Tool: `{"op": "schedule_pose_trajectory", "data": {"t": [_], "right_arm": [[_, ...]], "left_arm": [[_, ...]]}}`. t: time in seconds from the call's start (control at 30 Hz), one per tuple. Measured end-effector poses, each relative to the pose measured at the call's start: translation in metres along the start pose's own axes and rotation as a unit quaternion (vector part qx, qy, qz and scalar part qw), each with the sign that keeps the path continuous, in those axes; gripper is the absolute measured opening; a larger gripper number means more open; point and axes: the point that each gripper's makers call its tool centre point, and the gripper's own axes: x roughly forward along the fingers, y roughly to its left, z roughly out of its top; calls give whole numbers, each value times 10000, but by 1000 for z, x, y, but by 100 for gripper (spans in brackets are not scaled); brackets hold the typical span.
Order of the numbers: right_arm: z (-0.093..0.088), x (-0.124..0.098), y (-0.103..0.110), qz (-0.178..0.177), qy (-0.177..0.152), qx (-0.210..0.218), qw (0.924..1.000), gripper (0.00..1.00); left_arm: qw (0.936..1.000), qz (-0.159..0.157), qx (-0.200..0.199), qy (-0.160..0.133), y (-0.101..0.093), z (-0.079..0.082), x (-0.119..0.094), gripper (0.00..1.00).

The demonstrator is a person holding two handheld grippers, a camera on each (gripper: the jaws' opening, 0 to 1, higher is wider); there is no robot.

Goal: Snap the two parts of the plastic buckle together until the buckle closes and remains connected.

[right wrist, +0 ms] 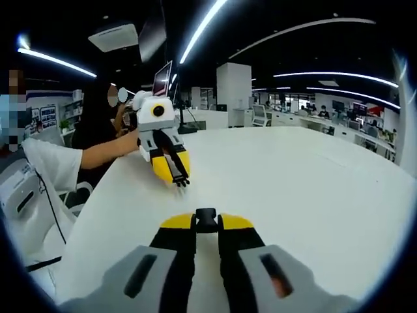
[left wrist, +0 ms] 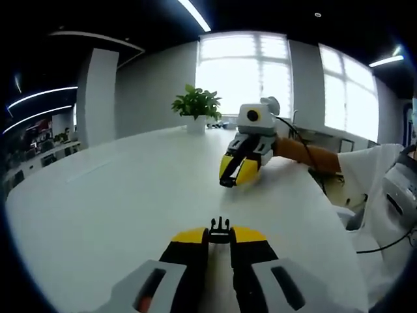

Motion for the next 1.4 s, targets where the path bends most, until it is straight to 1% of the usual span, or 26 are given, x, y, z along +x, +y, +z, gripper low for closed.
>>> {"op": "schedule_pose_trajectory", "data": {"t": [0.2, 0.27, 0.33, 0.4, 0.43, 0.5, 0.57, 0.67, 0.8, 0.9, 1.0, 1.13, 1.27, 1.4], "right_arm": [[-1, 5, 1, 142, 58, -107, 9998, 13], [-1, 9, 4, 299, 102, -300, 9991, 13], [0, 12, 6, 424, 148, -432, 9981, 13], [3, 16, 10, 563, 172, -662, 9961, 13], [4, 17, 12, 633, 190, -713, 9953, 13], [6, 19, 12, 668, 197, -715, 9950, 13], [5, 20, 13, 713, 224, -752, 9944, 13], [3, 22, 14, 764, 229, -734, 9941, 13], [2, 23, 14, 776, 192, -700, 9943, 13], [1, 24, 14, 771, 207, -704, 9943, 13], [1, 26, 13, 768, 178, -701, 9944, 13], [4, 27, 16, 807, 105, -688, 9943, 13], [4, 28, 16, 835, 113, -689, 9941, 13], [4, 28, 15, 834, 106, -712, 9939, 13]], "left_arm": [[9998, -86, 187, 67, 0, 10, 10, 12], [9994, -194, 272, 50, -1, 14, 15, 12], [9978, -484, 447, 73, -6, 15, 18, 12], [9963, -707, 479, -3, -9, 18, 22, 12], [9956, -776, 518, 8, -10, 17, 23, 12], [9956, -787, 503, 16, -11, 15, 25, 12], [9962, -742, 450, 21, -5, 13, 27, 12], [9968, -697, 399, 22, -3, 10, 26, 12], [9972, -646, 373, -19, 0, 10, 25, 12], [9970, -664, 378, -88, -2, 13, 25, 12], [9965, -727, 405, -97, -4, 13, 25, 12], [9966, -681, 453, -43, -6, 12, 30, 12], [9963, -720, 446, -144, -9, 17, 28, 12], [9964, -724, 431, -135, -8, 16, 28, 12]]}}
